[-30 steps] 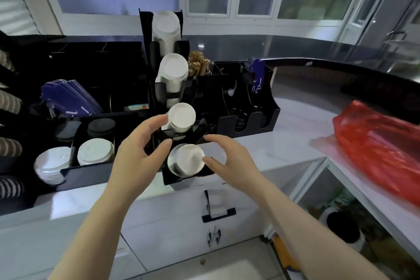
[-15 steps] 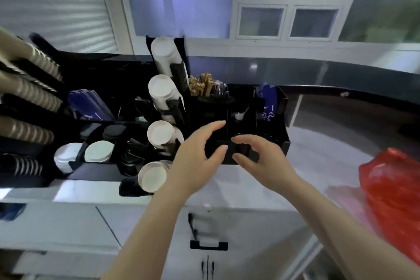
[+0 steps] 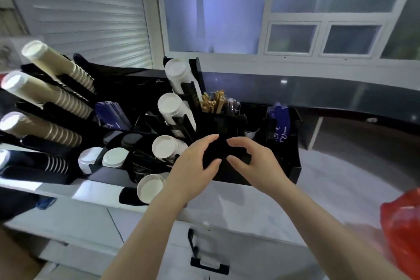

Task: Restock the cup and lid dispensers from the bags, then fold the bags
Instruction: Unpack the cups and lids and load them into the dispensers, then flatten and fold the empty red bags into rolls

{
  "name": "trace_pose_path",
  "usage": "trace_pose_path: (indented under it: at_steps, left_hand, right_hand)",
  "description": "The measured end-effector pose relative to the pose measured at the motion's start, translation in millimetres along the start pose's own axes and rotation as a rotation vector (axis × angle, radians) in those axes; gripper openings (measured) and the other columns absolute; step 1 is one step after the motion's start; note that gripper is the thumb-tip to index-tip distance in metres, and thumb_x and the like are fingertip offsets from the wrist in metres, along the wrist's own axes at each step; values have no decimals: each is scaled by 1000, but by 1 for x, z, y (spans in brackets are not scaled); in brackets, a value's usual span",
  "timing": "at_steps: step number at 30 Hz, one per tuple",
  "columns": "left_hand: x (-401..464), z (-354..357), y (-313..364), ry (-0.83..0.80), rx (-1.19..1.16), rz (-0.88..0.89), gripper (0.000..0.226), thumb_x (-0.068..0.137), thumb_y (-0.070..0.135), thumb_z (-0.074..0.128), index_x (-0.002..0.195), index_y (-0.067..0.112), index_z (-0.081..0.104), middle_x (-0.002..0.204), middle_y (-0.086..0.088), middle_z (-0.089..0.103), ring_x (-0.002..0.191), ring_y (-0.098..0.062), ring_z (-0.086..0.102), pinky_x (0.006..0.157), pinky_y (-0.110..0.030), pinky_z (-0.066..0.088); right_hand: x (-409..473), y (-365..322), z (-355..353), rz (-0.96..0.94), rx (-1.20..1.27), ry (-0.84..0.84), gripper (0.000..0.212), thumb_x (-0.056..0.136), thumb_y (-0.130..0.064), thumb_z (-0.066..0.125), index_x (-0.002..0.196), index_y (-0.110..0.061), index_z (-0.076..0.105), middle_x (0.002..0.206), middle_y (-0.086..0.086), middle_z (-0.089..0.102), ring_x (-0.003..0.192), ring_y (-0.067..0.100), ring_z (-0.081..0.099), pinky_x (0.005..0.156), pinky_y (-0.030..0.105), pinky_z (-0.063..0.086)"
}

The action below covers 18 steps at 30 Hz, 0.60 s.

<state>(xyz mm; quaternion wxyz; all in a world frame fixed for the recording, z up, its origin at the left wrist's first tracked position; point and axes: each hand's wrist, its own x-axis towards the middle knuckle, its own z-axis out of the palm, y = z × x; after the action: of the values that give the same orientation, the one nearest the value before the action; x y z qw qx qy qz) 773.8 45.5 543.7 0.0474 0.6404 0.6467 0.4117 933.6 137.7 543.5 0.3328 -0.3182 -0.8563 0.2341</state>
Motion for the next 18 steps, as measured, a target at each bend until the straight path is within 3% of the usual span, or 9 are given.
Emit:
trace_pose_path:
  at_steps: [5, 9, 12, 15, 18]
  left_hand:
    - [23, 34, 8, -29, -120, 69, 44, 91, 22, 57, 134, 28, 49, 127, 24, 46, 117, 14, 37, 93, 2, 24]
    - [41, 79, 27, -91, -232, 125, 38, 91, 16, 58, 128, 24, 57, 120, 20, 53, 110, 13, 42, 89, 6, 26]
    - [47, 117, 45, -178, -317, 172, 35, 90, 14, 58, 124, 24, 61, 116, 20, 57, 107, 14, 44, 87, 7, 27]
    - [48, 158, 70, -290, -409, 213, 34, 90, 13, 58, 123, 24, 62, 113, 21, 58, 98, 12, 47, 83, 6, 30]
    - [38, 198, 103, -438, -510, 282, 33, 89, 10, 57, 120, 23, 63, 112, 20, 60, 97, 10, 50, 85, 4, 30]
  right_hand:
    - [-22, 33, -17, 156, -87, 88, 39, 87, -30, 66, 126, -29, 59, 112, -27, 52, 107, -10, 45, 89, 4, 31]
    - [-58, 65, -48, 355, -162, 215, 36, 87, -28, 67, 122, -28, 62, 115, -19, 57, 104, -2, 48, 86, 5, 33]
    - [-94, 78, -71, 484, -224, 286, 35, 88, -26, 66, 123, -23, 62, 125, -8, 61, 115, 8, 52, 97, 21, 38]
    - [-142, 81, -95, 608, -289, 367, 35, 88, -23, 67, 123, -20, 63, 126, -6, 62, 118, 10, 53, 98, 16, 32]
    - [-199, 78, -121, 748, -373, 516, 34, 85, -21, 70, 119, -16, 65, 120, -2, 66, 110, 14, 59, 94, 19, 37]
